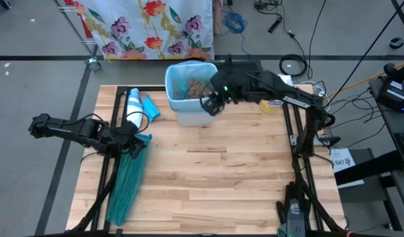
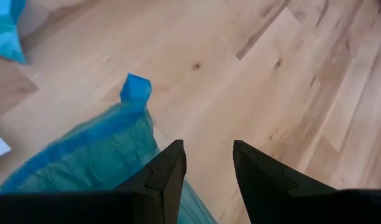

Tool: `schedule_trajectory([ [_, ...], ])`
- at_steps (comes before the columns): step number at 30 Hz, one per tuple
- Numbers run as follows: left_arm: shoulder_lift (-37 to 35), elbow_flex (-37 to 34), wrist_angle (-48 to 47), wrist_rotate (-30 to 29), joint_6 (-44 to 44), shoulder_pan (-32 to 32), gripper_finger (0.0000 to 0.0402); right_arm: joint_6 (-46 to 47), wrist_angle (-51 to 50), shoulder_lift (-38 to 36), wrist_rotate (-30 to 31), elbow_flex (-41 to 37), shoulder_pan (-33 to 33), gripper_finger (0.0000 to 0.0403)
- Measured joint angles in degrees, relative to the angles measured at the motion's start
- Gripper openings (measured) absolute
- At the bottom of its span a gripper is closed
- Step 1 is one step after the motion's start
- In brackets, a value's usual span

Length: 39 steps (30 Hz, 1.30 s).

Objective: Place trash/remove bag and relplace
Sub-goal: Adjust the white trash bin on the table

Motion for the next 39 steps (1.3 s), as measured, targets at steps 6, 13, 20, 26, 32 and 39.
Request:
schedule_trajectory([
  [6,-0.01,0.0,-0.02,-1.3,0.11,0.0,0.0138,14.33,-12.24,0.22,3.83,0.0,9.78,0.0118],
  [13,0.0,0.0,0.2,-0.65,2.68,0.0,0.0138,32.48,-15.69,1.24,5.88,-3.74,23.5,0.0034],
  [20,0.0,0.0,0.3,1.62,3.02,0.0,0.0138,47.47,-14.76,0.9,5.94,-13.46,32.17,0.0003],
  [26,0.0,0.0,4.41,1.67,4.51,0.0,0.0138,47.44,1.58,-4.26,2.92,-28.16,35.53,0.0001],
  [32,0.01,0.0,9.23,1.48,5.75,0.0,0.0138,47.4,18.53,-13.86,2.02,-48.51,35.03,0.0],
  [39,1.55,0.0,9.81,-0.65,5.7,0.0,0.0138,44.13,35.0,-23.86,0.65,-67.27,32.47,0.0],
])
